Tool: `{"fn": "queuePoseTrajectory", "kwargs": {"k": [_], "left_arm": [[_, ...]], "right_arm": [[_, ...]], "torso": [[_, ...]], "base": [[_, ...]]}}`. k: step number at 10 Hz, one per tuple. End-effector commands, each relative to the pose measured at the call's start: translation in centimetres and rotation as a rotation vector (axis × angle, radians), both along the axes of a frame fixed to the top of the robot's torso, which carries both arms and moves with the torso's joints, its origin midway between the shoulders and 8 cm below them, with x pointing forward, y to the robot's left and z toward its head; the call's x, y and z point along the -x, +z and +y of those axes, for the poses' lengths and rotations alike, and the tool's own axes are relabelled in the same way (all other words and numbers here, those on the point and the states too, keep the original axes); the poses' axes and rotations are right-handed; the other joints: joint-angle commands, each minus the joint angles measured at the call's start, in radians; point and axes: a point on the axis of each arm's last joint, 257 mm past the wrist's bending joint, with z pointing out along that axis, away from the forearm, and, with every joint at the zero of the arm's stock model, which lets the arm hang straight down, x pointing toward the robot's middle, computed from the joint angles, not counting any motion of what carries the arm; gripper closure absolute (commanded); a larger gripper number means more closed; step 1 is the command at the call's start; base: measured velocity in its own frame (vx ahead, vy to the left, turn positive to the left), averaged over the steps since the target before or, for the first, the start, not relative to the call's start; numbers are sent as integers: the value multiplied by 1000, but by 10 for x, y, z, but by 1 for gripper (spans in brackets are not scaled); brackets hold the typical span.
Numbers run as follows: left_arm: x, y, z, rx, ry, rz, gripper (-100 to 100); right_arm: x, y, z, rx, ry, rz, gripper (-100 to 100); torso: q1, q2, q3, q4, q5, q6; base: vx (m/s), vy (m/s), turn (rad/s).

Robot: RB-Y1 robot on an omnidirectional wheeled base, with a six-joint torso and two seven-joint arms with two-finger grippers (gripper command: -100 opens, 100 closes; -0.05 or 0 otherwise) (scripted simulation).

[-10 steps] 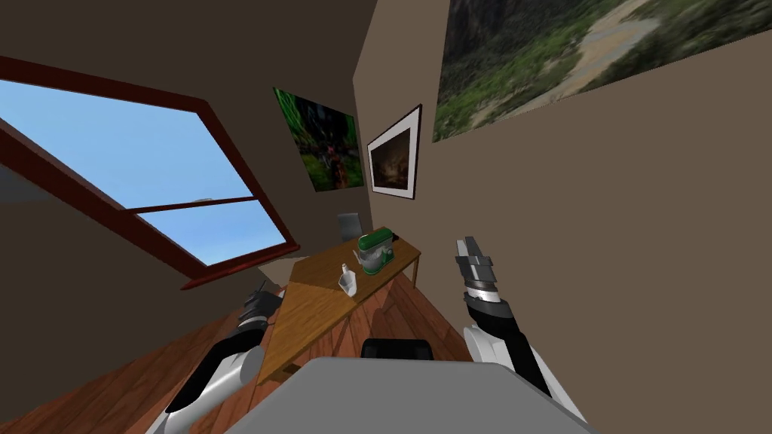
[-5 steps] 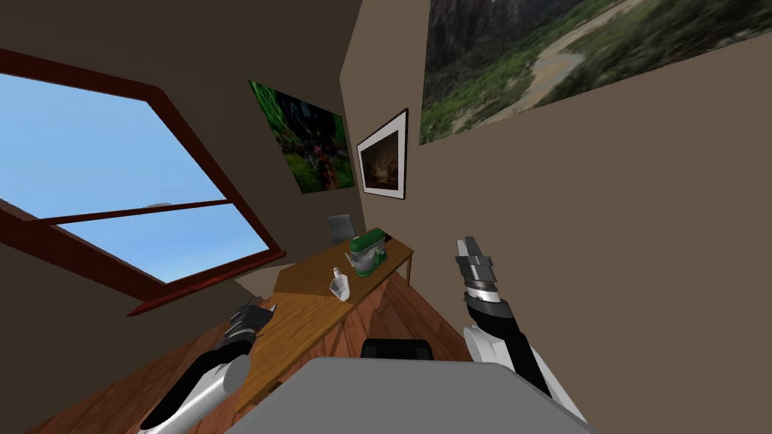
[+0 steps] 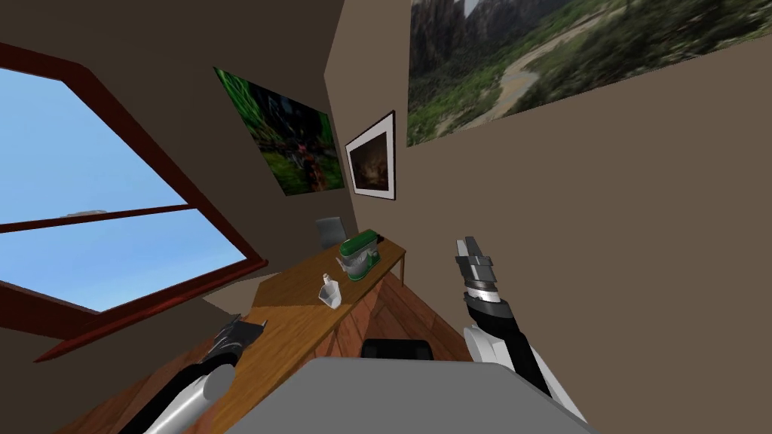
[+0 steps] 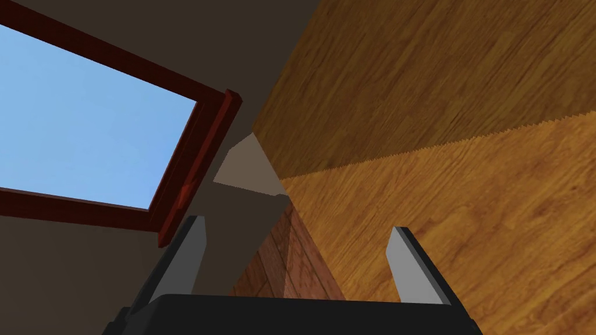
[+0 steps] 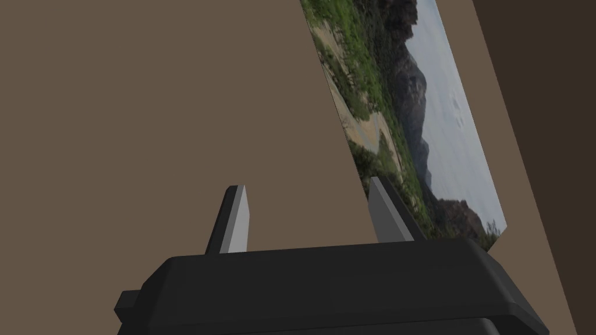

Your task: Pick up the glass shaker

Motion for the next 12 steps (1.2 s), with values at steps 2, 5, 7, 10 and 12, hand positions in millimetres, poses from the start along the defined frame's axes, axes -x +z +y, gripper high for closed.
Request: {"fn": "queuePoseTrajectory", "kwargs": {"k": [2, 5, 7, 10, 12], "left_arm": [[10, -16, 2, 57, 26, 26, -100], [33, -43, 16, 197, 99, 39, -100], [43, -55, 20, 268, 132, 45, -100], [63, -77, 23, 356, 185, 60, -100], [75, -90, 24, 428, 224, 63, -100]], "right_arm": [[0, 0, 0, 0, 0, 0, 0], [0, 0, 0, 0, 0, 0, 0], [0, 0, 0, 0, 0, 0, 0], [0, 0, 0, 0, 0, 0, 0], [0, 0, 0, 0, 0, 0, 0]], "torso": [[0, 0, 0, 0, 0, -1], [0, 0, 0, 0, 0, -1], [0, -1, -1, 0, 0, -1], [1, 0, 0, 0, 0, -1], [0, -1, 0, 0, 0, -1]], "base": [[16, -11, -60], [26, -19, -171], [39, -15, -148], [25, -11, -85], [44, -14, -154]]}}
